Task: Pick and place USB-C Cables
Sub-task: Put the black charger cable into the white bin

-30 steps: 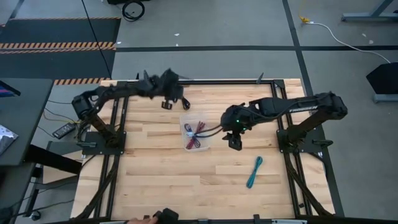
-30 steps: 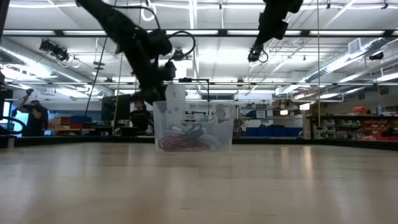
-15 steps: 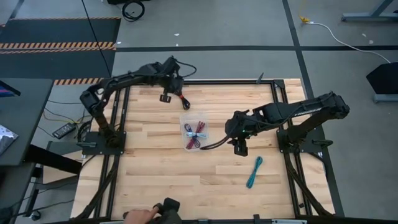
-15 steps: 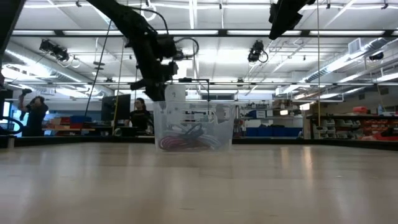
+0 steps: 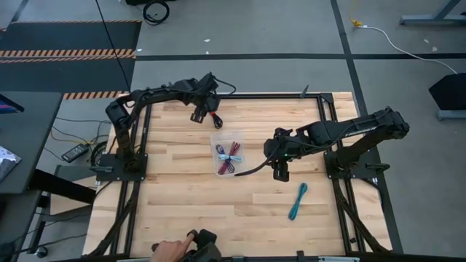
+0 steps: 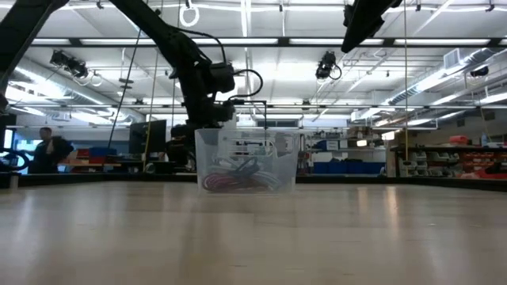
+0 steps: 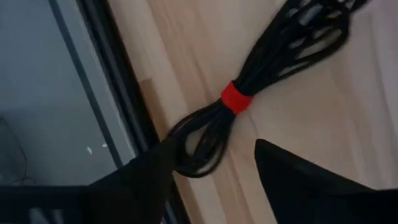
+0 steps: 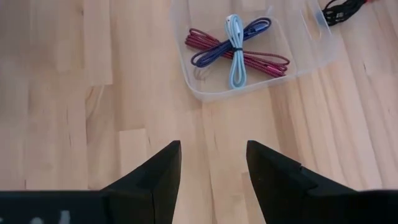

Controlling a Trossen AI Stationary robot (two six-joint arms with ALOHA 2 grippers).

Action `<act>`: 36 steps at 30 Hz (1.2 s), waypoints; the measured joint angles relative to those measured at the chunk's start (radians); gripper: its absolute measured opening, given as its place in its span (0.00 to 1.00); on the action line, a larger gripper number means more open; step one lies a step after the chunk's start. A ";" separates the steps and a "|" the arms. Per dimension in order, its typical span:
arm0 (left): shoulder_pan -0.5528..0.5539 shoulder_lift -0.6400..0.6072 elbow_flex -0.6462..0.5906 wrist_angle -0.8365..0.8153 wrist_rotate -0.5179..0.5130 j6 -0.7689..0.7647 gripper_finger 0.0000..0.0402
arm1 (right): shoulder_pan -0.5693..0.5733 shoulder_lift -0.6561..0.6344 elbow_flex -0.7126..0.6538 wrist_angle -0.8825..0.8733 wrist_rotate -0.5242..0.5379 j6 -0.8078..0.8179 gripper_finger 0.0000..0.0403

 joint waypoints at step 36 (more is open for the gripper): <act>0.011 0.156 0.003 0.083 -0.081 0.128 0.03 | 0.024 0.000 0.000 -0.014 0.050 0.015 0.47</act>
